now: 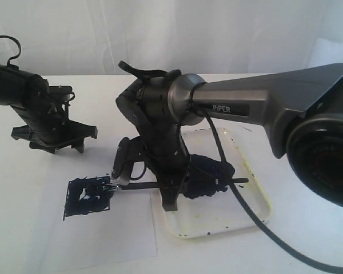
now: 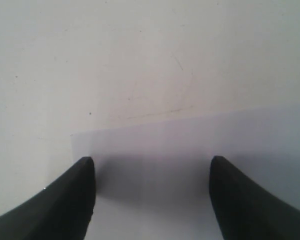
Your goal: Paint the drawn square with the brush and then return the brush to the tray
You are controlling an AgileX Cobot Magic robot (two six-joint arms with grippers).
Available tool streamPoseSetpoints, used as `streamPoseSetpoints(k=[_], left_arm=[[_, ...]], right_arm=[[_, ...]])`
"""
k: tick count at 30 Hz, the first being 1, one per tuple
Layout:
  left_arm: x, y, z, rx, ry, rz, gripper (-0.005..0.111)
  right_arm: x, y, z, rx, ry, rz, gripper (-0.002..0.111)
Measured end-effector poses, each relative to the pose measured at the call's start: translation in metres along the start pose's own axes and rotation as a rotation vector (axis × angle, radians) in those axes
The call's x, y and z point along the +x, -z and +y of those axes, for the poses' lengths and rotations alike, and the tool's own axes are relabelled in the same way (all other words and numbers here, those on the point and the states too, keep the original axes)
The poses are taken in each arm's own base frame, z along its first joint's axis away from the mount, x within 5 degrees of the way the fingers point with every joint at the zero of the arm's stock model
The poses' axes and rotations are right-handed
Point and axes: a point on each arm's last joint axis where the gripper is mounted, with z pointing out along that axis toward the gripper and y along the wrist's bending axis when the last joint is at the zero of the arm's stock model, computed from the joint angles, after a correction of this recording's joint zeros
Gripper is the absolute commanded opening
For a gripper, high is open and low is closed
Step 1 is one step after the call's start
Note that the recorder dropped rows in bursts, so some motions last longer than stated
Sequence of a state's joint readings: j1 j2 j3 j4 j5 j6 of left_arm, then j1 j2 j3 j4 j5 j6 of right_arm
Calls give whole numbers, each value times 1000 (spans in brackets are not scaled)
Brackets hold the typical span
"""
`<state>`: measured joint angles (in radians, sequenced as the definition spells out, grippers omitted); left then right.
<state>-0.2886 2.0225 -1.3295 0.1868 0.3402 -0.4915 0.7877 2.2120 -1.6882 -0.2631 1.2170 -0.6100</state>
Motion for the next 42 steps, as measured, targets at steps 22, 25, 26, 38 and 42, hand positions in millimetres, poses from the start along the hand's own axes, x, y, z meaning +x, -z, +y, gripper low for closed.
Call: streamPoseSetpoints(k=[22,25,26,38,42], left_arm=[[0,0,0,0,0,0,68],[0,0,0,0,0,0,68],[0,0,0,0,0,0,68],[0,0,0,0,0,0,68],[0,0,0,0,-1,0,68]], right_arm=[[-12,4,14,-11,118,-20,0],[-9,4,10,36,80,13,0],[-9,4,8,53,73,25,0],[-8,6,2,142,70,45,0],[-19,10,12,169,124,41,0]])
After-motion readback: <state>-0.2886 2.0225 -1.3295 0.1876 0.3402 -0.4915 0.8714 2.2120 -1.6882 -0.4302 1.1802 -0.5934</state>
